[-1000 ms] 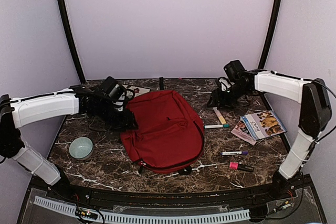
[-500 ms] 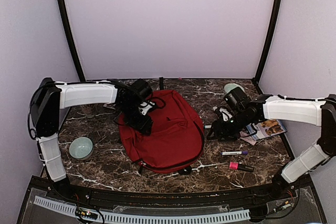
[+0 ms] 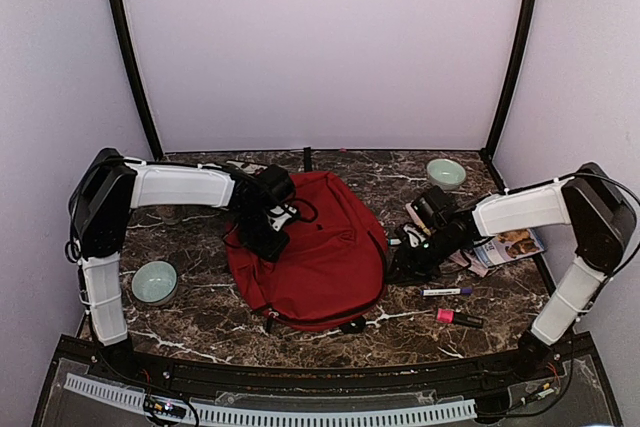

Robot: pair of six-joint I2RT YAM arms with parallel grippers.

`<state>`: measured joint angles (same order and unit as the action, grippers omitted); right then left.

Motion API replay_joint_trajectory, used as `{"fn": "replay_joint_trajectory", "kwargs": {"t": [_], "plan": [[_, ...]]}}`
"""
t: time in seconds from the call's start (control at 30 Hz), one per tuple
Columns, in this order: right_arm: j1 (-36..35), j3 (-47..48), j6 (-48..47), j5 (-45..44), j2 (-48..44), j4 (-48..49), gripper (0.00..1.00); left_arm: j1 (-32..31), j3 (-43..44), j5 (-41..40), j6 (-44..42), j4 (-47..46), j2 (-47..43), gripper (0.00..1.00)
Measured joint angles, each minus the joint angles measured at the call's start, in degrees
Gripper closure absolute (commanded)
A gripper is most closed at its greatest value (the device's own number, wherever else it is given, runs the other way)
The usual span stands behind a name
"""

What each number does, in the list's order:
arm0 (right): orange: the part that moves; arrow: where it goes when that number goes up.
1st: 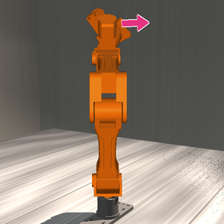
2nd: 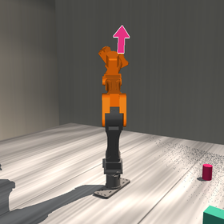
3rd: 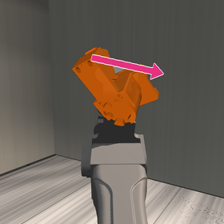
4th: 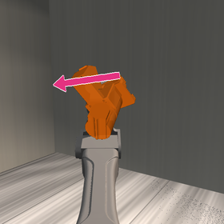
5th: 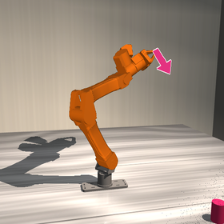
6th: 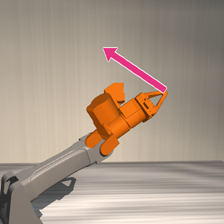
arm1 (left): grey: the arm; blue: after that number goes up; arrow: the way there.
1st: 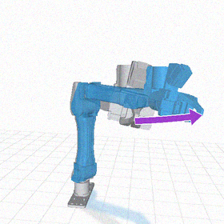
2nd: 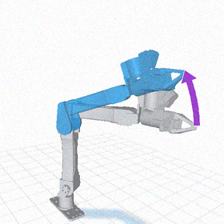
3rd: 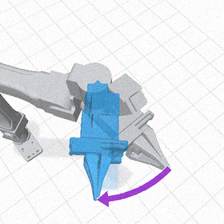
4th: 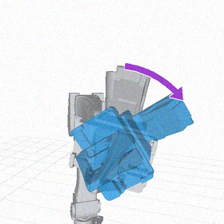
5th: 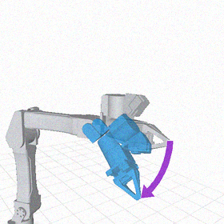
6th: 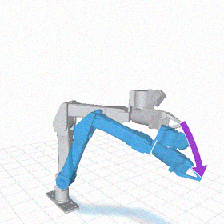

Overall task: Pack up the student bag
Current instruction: Adjust the student bag at the center of the board.

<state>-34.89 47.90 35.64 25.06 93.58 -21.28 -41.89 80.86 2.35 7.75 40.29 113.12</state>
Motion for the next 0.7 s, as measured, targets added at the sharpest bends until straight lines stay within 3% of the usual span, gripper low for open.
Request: {"fn": "replay_joint_trajectory", "kwargs": {"t": [0.17,0.47,0.53,0.63,0.7], "plan": [[0.0,3.7,-0.3,1.7,5.7,1.5,1.0,-1.0,-0.3,0.1,2.7,0.2,-0.9,1.0],[4.3,19.4,-6.0,-4.7,15.0,-5.8,1.0,-4.6,0.4,1.9,12.8,1.4,-0.9,1.0],[6.0,21.7,-7.5,-6.3,15.5,-6.6,0.87,-5.0,1.4,2.6,15.4,2.1,-0.9,1.0],[7.6,24.0,-9.8,-8.6,15.0,-7.7,0.57,-5.3,3.1,2.9,18.3,3.2,-0.9,0.98],[8.2,24.1,-11.8,-10.1,13.4,-8.3,0.49,-5.3,4.3,3.0,19.6,4.5,-0.9,0.91]]}}
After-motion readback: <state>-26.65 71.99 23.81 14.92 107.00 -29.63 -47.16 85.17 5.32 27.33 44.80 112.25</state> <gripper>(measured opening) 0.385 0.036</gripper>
